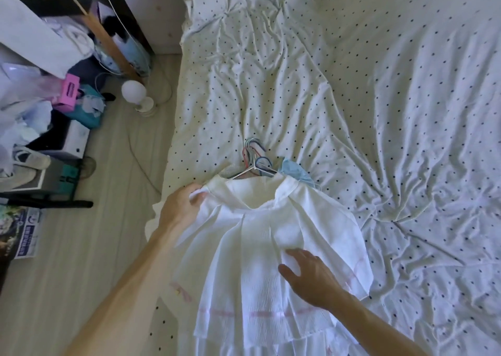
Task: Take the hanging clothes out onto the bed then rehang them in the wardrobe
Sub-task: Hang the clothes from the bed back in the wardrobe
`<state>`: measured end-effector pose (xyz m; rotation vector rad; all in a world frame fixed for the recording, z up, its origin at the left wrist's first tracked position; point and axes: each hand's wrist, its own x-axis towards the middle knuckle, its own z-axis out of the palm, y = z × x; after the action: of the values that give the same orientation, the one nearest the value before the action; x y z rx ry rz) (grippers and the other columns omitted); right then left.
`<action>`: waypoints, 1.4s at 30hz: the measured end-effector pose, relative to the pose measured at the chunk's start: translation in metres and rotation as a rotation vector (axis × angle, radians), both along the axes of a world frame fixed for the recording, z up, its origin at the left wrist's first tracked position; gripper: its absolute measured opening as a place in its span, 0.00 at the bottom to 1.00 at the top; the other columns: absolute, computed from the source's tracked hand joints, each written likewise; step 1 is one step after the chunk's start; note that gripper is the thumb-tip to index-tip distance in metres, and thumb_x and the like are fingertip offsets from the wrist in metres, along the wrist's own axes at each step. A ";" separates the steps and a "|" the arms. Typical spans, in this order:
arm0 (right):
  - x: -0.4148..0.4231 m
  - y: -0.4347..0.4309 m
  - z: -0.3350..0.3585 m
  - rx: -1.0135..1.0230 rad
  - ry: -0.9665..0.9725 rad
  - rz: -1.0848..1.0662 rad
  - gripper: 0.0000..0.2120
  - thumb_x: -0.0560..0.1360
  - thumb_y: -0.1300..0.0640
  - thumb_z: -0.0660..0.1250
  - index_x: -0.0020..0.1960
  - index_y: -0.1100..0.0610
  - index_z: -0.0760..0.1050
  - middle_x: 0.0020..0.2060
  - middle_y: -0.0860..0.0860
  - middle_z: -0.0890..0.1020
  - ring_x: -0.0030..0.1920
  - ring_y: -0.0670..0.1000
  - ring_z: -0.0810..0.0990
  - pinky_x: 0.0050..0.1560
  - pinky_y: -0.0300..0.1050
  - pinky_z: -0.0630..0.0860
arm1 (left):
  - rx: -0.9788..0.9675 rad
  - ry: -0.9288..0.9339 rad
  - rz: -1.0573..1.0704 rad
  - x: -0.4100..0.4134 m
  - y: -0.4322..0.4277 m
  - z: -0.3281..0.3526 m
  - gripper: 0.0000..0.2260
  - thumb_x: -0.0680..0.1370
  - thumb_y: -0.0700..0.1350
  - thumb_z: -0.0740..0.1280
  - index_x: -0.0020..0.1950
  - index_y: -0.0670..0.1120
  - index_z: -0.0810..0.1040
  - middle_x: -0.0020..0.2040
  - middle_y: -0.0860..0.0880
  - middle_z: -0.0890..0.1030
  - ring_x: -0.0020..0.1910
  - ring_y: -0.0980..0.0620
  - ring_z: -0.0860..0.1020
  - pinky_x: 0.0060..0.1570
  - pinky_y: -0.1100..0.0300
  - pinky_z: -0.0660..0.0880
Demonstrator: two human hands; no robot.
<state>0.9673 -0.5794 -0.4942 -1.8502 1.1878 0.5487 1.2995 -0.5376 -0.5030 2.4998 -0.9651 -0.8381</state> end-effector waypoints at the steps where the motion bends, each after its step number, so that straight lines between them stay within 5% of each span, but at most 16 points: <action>1: 0.006 0.004 0.013 0.015 -0.055 -0.095 0.28 0.79 0.36 0.57 0.75 0.49 0.66 0.72 0.49 0.71 0.71 0.50 0.70 0.68 0.42 0.65 | -0.034 0.028 0.007 -0.011 0.006 0.016 0.11 0.81 0.52 0.66 0.60 0.50 0.80 0.54 0.51 0.82 0.55 0.47 0.78 0.48 0.58 0.69; 6: 0.033 0.027 0.088 0.311 -0.348 -0.558 0.22 0.79 0.39 0.62 0.65 0.51 0.76 0.56 0.46 0.83 0.50 0.43 0.83 0.51 0.42 0.78 | -0.068 0.208 -0.024 -0.089 0.044 0.096 0.15 0.71 0.59 0.69 0.51 0.53 0.83 0.39 0.57 0.81 0.41 0.58 0.78 0.38 0.69 0.70; 10: 0.028 0.041 0.129 0.344 -0.452 -0.751 0.16 0.79 0.45 0.65 0.48 0.57 0.83 0.43 0.52 0.85 0.40 0.49 0.82 0.39 0.42 0.75 | -0.046 0.313 -0.125 -0.173 0.071 0.136 0.06 0.76 0.53 0.71 0.51 0.55 0.83 0.41 0.57 0.84 0.41 0.63 0.79 0.39 0.72 0.71; 16: -0.071 0.056 0.138 0.337 -0.409 -0.796 0.09 0.74 0.65 0.63 0.35 0.60 0.73 0.26 0.52 0.76 0.31 0.51 0.73 0.32 0.41 0.72 | 0.087 0.425 -0.292 -0.263 0.095 0.170 0.10 0.75 0.51 0.69 0.56 0.55 0.82 0.43 0.60 0.83 0.43 0.63 0.80 0.45 0.68 0.75; 21: -0.155 0.061 0.156 0.388 -0.484 -0.787 0.05 0.72 0.62 0.65 0.37 0.59 0.72 0.27 0.53 0.71 0.27 0.49 0.68 0.28 0.40 0.65 | 0.269 0.529 -0.504 -0.309 0.063 0.198 0.16 0.66 0.53 0.71 0.52 0.52 0.84 0.41 0.53 0.85 0.39 0.57 0.80 0.51 0.58 0.78; 24: -0.202 0.065 0.173 0.343 -0.556 -0.808 0.07 0.68 0.54 0.64 0.38 0.57 0.70 0.28 0.52 0.69 0.27 0.49 0.66 0.27 0.41 0.62 | 0.325 0.503 -0.672 -0.351 0.038 0.211 0.11 0.71 0.45 0.72 0.53 0.47 0.86 0.41 0.54 0.86 0.42 0.54 0.81 0.59 0.52 0.78; 28: -0.287 0.071 0.197 0.207 -0.573 -0.741 0.06 0.76 0.60 0.62 0.40 0.58 0.71 0.28 0.52 0.70 0.26 0.48 0.68 0.27 0.40 0.64 | 0.396 0.523 -0.852 -0.421 0.016 0.228 0.08 0.76 0.41 0.70 0.53 0.48 0.85 0.39 0.59 0.84 0.47 0.54 0.80 0.55 0.59 0.78; 31: -0.359 0.079 0.216 0.070 -0.533 -0.685 0.09 0.75 0.58 0.62 0.38 0.54 0.65 0.26 0.45 0.69 0.27 0.47 0.67 0.28 0.40 0.64 | 0.147 0.303 -0.809 -0.481 -0.002 0.242 0.05 0.77 0.45 0.69 0.50 0.54 0.81 0.45 0.59 0.82 0.50 0.54 0.81 0.53 0.62 0.77; 33: -0.405 0.089 0.232 0.030 -0.529 -0.682 0.11 0.76 0.59 0.62 0.37 0.52 0.64 0.25 0.42 0.67 0.27 0.45 0.66 0.28 0.38 0.63 | -0.073 0.090 -0.843 -0.523 -0.017 0.252 0.12 0.78 0.50 0.68 0.61 0.52 0.77 0.57 0.58 0.77 0.61 0.54 0.75 0.62 0.60 0.71; 37: -0.503 0.122 0.260 -0.014 -0.537 -0.758 0.03 0.75 0.61 0.61 0.42 0.56 0.71 0.27 0.42 0.67 0.29 0.44 0.65 0.30 0.39 0.62 | -0.077 -0.084 -1.231 -0.620 -0.032 0.263 0.26 0.79 0.66 0.57 0.73 0.55 0.70 0.73 0.56 0.70 0.74 0.53 0.65 0.74 0.55 0.59; 42: -0.629 0.184 0.281 -0.249 -0.391 -0.893 0.03 0.76 0.58 0.62 0.45 0.53 0.74 0.30 0.43 0.69 0.31 0.42 0.66 0.33 0.36 0.65 | -0.172 0.006 -1.458 -0.751 -0.021 0.295 0.14 0.81 0.61 0.62 0.56 0.54 0.78 0.57 0.58 0.80 0.58 0.55 0.76 0.55 0.58 0.66</action>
<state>0.3383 -0.3955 -0.2133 -1.3161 1.6674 -0.4525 0.5484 -0.5584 -0.2079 1.2977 -2.7015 -0.9600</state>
